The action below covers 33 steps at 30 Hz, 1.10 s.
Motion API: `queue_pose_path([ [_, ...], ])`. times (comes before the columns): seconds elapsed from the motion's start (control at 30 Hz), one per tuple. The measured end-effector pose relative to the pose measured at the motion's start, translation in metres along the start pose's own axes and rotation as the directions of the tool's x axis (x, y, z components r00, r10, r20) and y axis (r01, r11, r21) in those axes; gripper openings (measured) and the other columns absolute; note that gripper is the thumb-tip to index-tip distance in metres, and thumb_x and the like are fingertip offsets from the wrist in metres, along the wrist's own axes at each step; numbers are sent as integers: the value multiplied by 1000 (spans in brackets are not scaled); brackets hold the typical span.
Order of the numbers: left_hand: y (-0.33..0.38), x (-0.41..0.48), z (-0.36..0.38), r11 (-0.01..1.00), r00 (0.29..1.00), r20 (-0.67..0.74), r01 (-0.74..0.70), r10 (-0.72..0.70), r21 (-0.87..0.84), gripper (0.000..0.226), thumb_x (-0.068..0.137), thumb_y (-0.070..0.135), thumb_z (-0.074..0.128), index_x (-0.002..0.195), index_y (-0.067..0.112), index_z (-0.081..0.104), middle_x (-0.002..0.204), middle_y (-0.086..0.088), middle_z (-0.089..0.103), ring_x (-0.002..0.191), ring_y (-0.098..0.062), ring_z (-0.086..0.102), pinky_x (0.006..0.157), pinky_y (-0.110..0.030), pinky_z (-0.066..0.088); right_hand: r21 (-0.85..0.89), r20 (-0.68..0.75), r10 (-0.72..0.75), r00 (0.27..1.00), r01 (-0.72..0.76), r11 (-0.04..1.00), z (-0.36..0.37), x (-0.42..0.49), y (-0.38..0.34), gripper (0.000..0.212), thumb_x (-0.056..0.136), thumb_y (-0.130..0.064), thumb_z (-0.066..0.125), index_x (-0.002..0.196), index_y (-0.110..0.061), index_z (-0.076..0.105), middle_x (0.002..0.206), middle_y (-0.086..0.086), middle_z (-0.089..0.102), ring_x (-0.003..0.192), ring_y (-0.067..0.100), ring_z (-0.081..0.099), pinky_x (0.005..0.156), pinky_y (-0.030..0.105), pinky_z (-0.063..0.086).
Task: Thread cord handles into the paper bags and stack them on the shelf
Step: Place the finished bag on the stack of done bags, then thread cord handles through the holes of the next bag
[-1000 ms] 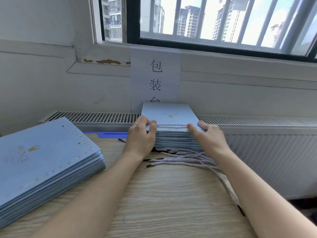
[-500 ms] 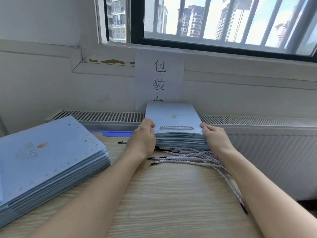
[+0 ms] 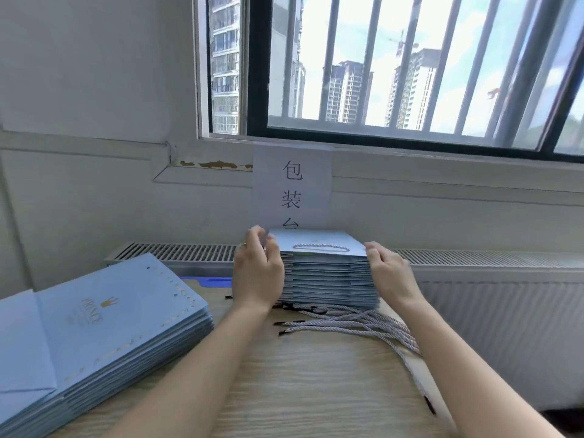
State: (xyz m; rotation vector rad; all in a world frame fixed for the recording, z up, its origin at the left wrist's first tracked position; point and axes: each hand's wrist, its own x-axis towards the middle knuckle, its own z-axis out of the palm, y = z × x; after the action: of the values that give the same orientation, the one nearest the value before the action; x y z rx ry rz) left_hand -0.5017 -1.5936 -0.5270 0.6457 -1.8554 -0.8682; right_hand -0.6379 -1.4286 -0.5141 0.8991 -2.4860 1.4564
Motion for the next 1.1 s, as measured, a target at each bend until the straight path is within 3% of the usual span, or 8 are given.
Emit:
queue_pose_path([
  [0.1, 15, -17, -20, 997, 995, 64, -82, 83, -9, 27, 103, 29, 41, 128, 19, 49, 113, 6, 56, 109, -16, 50, 87, -32, 37, -38, -124, -112, 986, 108, 993, -11, -10, -12, 34, 105, -23, 44, 130, -9, 63, 149, 8, 49, 143, 19, 38, 115, 30, 25],
  [0.17, 15, -30, -35, 984, 968, 196, -169, 155, 58, 23, 101, 29, 46, 122, 22, 53, 111, 2, 62, 107, -16, 55, 88, -34, 44, -82, -213, -216, 953, 203, 976, -16, -17, -25, 28, 101, -20, 53, 123, -11, 67, 137, 7, 60, 128, 18, 52, 106, 25, 37],
  [0.23, 12, -44, -48, 935, 938, 249, -295, 243, 198, 20, 97, 27, 52, 116, 23, 56, 111, 3, 62, 108, -13, 54, 83, -29, 45, -78, -129, -279, 951, 271, 959, -17, -29, -40, 17, 97, -17, 60, 107, -16, 74, 103, 1, 73, 90, 4, 65, 78, 9, 44],
  [0.3, 7, -59, -56, 859, 910, 251, -400, 330, 321, 18, 94, 27, 55, 111, 24, 59, 111, 7, 63, 110, -12, 53, 79, -26, 44, -77, 102, -305, 947, 313, 946, -10, -44, -47, 14, 93, -16, 66, 86, -22, 76, 71, -5, 70, 60, 2, 58, 57, 9, 42],
  [0.4, -2, -74, -60, 837, 867, 458, -391, 196, 382, 17, 95, 34, 52, 109, 29, 59, 108, 8, 63, 104, -15, 58, 82, -30, 48, -293, 367, -290, 884, 406, 866, 15, -67, -29, 12, 90, -23, 65, 83, -28, 74, 74, -9, 67, 72, 14, 59, 69, 32, 52],
  [0.53, -10, -66, -60, 838, 794, 593, -410, 134, 361, 17, 90, 32, 56, 99, 28, 70, 105, 7, 68, 101, -17, 61, 86, -38, 53, -403, 515, -296, 804, 532, 745, 35, -75, -17, 17, 84, -36, 58, 96, -40, 70, 86, -20, 55, 82, 8, 51, 77, 36, 53],
  [0.97, -8, -65, -72, 855, 819, 555, -387, 147, 345, 17, 92, 29, 58, 98, 27, 74, 107, 8, 67, 105, -17, 59, 87, -38, 52, -520, 423, -268, 866, 474, 710, 46, -78, -18, 7, 96, -34, 57, 96, -35, 64, 96, -20, 58, 100, 12, 54, 72, 29, 41],
  [1.1, 2, -60, -82, 804, 860, 463, -425, 215, 416, 17, 92, 29, 60, 101, 29, 73, 120, 14, 63, 115, -12, 53, 93, -33, 44, -218, 231, -352, 907, 401, 890, 44, -76, -21, 17, 96, -15, 57, 83, -25, 55, 77, -12, 60, 76, 16, 56, 66, 25, 39],
])
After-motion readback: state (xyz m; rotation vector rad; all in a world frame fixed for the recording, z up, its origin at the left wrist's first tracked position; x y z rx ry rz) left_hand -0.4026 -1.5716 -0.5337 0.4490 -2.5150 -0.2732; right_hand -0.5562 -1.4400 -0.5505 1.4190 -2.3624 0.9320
